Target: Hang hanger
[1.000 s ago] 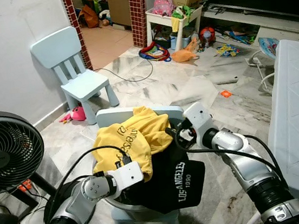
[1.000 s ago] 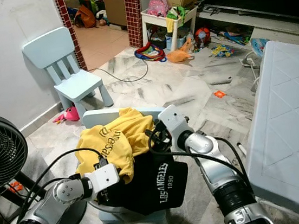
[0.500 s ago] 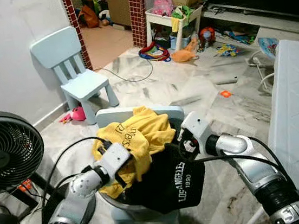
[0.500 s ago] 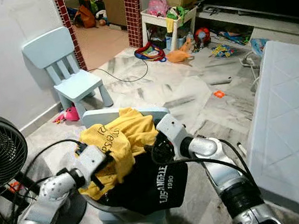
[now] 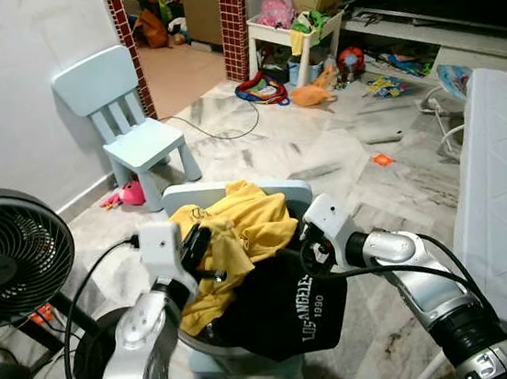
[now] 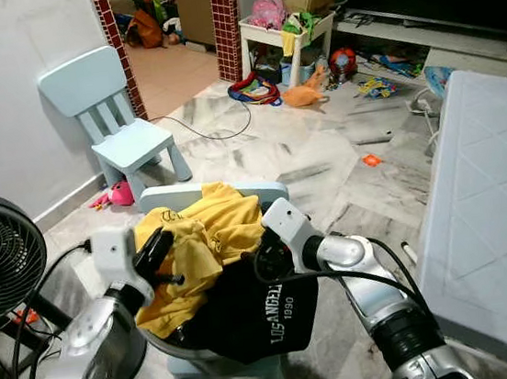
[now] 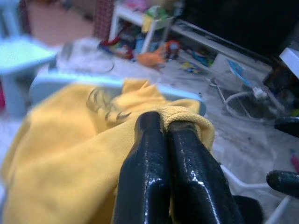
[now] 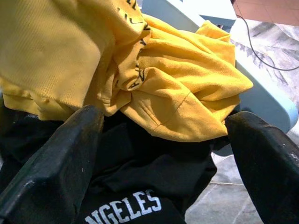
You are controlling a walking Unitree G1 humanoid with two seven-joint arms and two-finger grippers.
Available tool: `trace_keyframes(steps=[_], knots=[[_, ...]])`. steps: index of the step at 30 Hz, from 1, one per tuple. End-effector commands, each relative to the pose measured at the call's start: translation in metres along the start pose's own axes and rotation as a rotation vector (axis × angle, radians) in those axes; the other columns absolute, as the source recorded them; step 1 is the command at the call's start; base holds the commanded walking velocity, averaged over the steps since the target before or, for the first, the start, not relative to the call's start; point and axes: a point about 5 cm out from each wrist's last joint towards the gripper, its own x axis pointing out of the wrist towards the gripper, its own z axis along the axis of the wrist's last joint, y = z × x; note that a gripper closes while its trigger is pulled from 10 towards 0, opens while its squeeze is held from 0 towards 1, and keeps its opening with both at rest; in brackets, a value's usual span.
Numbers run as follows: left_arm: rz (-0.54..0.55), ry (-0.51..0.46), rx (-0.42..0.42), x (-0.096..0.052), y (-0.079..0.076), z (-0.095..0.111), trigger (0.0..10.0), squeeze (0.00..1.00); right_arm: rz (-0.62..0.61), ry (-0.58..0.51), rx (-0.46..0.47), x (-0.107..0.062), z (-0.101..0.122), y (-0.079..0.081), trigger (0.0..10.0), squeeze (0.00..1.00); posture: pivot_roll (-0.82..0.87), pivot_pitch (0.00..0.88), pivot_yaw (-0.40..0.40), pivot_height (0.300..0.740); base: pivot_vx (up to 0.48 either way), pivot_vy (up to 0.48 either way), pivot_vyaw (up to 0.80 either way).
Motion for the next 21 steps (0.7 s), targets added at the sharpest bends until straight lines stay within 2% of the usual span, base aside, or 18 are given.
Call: trace_keyframes(steps=[1, 3, 4, 6, 15, 19, 21], knots=[[0.086, -0.054, -0.120, -0.007, 0.004, 0.011, 0.0, 0.00, -0.005, 0.004, -0.005, -0.002, 0.000, -0.002, 10.0, 0.00, 0.03, 0.024, -0.042, 0.740, 0.000, 0.000, 0.00], [0.180, -0.115, -0.283, -0.012, 0.008, 0.018, 0.0, 0.00, -0.017, 0.004, -0.005, -0.002, 0.000, -0.003, 10.0, 0.00, 0.04, 0.024, -0.044, 0.740, 0.000, 0.000, 0.00], [0.240, -0.133, -0.403, -0.015, 0.011, 0.020, 0.0, 0.00, -0.029, -0.002, 0.002, -0.001, 0.000, -0.004, 10.0, 0.00, 0.04, 0.025, -0.047, 0.740, 0.000, 0.000, 0.00], [0.285, -0.129, -0.494, -0.020, 0.014, 0.019, 0.0, 0.00, -0.035, -0.007, 0.011, -0.001, 0.001, -0.003, 10.0, 0.00, 0.04, 0.025, -0.047, 0.740, 0.000, 0.000, 0.00], [0.313, -0.086, -0.515, -0.031, 0.015, 0.011, 0.0, 0.00, -0.048, -0.024, 0.033, 0.005, 0.002, 0.005, 10.0, 0.00, 0.05, 0.016, -0.057, 0.740, 0.000, 0.000, 0.00], [0.251, 0.058, -0.427, -0.037, 0.014, -0.001, 0.0, 0.00, -0.037, -0.035, 0.040, 0.008, 0.002, 0.013, 10.0, 0.00, 0.05, 0.012, -0.057, 0.740, 0.000, 0.000, 0.00], [0.245, 0.078, -0.383, -0.038, 0.017, -0.002, 0.0, 0.00, -0.044, -0.039, 0.041, 0.008, 0.003, 0.012, 10.0, 0.00, 0.05, 0.010, -0.057, 0.740, 0.000, 0.000, 0.00]])
